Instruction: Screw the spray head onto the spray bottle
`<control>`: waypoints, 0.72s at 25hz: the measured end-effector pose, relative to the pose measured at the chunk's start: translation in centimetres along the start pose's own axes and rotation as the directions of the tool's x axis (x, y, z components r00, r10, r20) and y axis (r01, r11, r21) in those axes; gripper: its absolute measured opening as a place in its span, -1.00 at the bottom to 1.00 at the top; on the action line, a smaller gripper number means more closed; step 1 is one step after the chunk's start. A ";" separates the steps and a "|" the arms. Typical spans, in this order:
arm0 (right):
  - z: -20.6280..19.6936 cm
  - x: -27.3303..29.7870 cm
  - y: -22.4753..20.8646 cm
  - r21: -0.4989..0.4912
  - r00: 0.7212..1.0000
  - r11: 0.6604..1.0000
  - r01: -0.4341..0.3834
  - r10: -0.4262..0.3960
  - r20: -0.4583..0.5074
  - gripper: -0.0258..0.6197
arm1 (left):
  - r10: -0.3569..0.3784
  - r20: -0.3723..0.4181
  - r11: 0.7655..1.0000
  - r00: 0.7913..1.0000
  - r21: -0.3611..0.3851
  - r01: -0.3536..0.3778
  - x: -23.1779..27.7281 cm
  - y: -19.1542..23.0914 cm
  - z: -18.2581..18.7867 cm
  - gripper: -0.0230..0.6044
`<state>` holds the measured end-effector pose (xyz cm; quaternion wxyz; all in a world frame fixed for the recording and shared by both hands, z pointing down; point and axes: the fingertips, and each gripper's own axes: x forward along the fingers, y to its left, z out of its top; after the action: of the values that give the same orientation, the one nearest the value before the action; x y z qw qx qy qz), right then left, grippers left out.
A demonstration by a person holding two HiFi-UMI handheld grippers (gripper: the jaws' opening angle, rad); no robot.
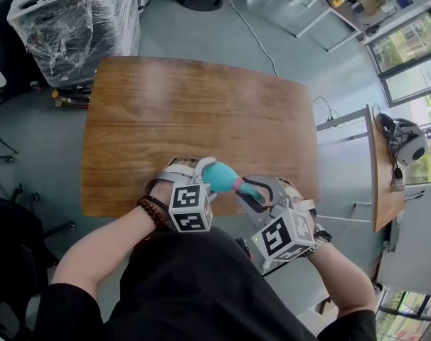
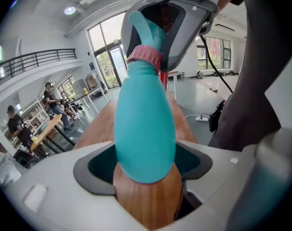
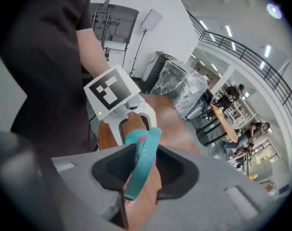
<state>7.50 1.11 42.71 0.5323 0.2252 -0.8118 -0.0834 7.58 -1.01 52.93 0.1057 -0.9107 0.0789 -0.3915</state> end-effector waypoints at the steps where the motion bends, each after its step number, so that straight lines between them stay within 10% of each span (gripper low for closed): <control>1: 0.1 0.0 0.2 -0.046 1.000 0.999 -0.007 0.006 -0.013 -0.55 | -0.001 -0.018 1.000 1.000 0.018 0.002 0.1 -0.1 -0.2 0.31; 14: -1.1 -0.1 0.8 -0.552 0.960 0.827 -0.111 -0.054 -0.273 -0.55 | 0.064 -0.127 0.975 0.990 0.219 -0.035 -0.2 0.7 -0.2 0.30; 18: -1.3 0.4 0.5 -0.489 0.950 0.866 -0.101 -0.062 -0.306 -0.55 | 0.073 -0.143 0.980 0.987 0.195 -0.044 -0.1 0.9 -0.3 0.29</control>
<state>8.37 1.56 43.74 0.6945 0.0821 -0.6703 -0.2482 7.23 -1.90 52.82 0.1978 -0.8617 0.0756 -0.4612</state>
